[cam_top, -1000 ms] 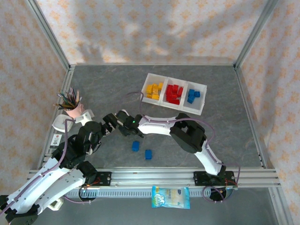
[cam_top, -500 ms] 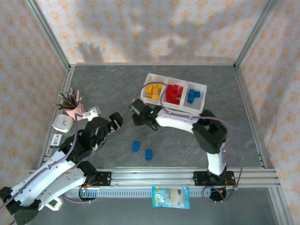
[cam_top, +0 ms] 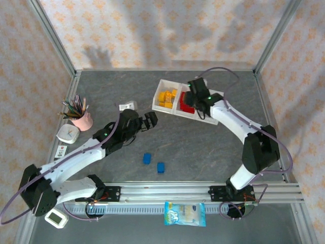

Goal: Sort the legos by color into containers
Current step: Place the lego in the container, then pick up the lego from the bottom-center of the table.

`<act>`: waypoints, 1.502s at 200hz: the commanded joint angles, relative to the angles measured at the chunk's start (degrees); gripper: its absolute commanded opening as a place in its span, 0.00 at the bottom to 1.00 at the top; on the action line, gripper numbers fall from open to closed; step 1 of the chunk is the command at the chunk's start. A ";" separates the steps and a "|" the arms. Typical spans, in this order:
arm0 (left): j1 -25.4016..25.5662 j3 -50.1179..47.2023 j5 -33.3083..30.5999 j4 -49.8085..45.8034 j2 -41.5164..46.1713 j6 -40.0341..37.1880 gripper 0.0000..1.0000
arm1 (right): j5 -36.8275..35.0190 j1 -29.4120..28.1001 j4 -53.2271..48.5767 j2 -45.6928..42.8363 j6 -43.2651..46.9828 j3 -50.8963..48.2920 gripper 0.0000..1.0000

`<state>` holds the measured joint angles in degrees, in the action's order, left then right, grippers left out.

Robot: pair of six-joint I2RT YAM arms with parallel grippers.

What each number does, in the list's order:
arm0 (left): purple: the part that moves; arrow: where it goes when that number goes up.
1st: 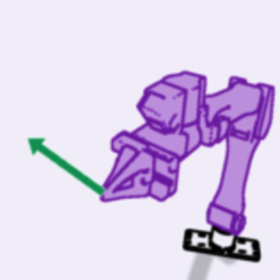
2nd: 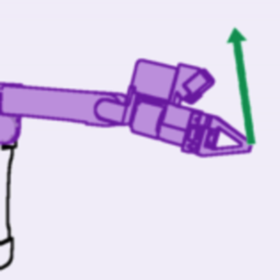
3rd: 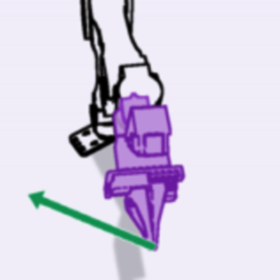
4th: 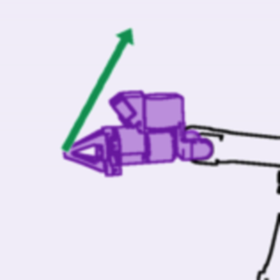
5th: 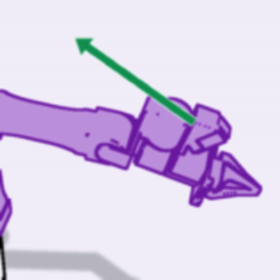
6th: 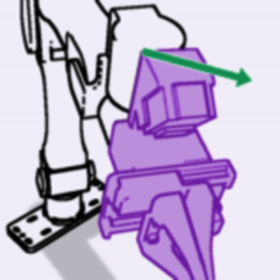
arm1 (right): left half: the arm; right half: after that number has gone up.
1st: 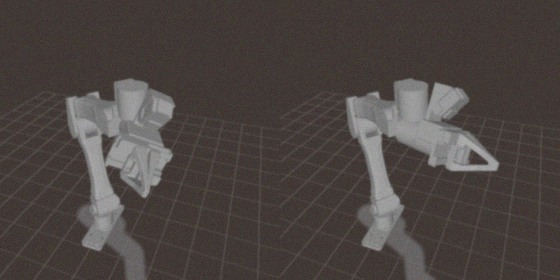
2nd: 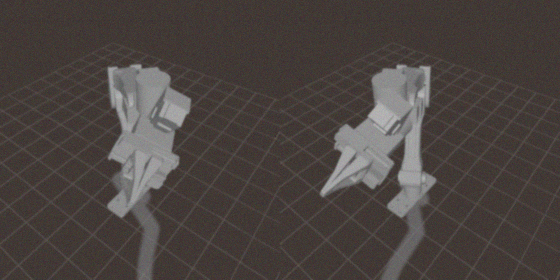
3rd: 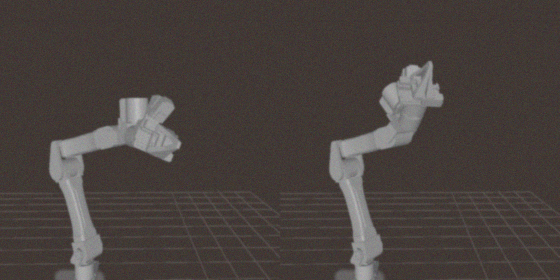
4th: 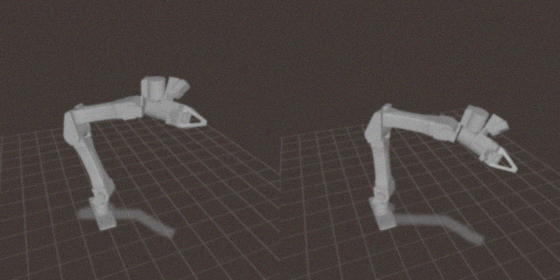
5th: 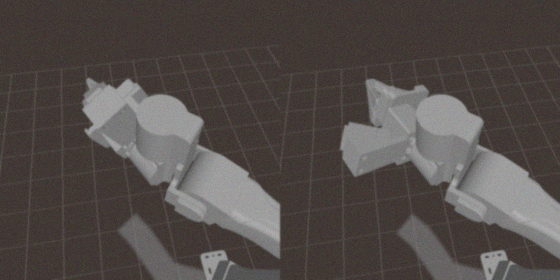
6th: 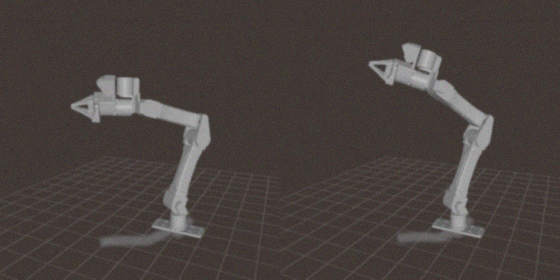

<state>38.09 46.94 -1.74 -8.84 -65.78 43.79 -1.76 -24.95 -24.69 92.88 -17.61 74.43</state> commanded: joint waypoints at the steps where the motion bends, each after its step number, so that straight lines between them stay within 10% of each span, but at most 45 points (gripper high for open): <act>1: -0.47 3.86 5.21 7.68 -4.75 -3.23 0.99 | -2.96 4.83 -1.94 1.22 -1.31 -0.07 0.39; 61: -0.47 7.80 7.81 11.07 -11.71 -4.40 0.99 | -5.91 10.59 0.44 10.67 -0.83 3.29 0.39; 158: -0.57 8.84 6.42 9.64 -10.06 -5.91 0.99 | -8.04 10.13 -2.20 7.34 0.05 4.87 0.69; 300: -1.52 -6.82 -9.46 -10.78 20.15 1.81 0.99 | -2.41 -25.36 -5.74 5.18 -8.79 -1.05 0.82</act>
<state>37.32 42.37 -6.00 -11.55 -50.33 42.19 -5.74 -45.80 -29.80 95.83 -22.11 73.95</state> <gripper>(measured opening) 0.992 0.810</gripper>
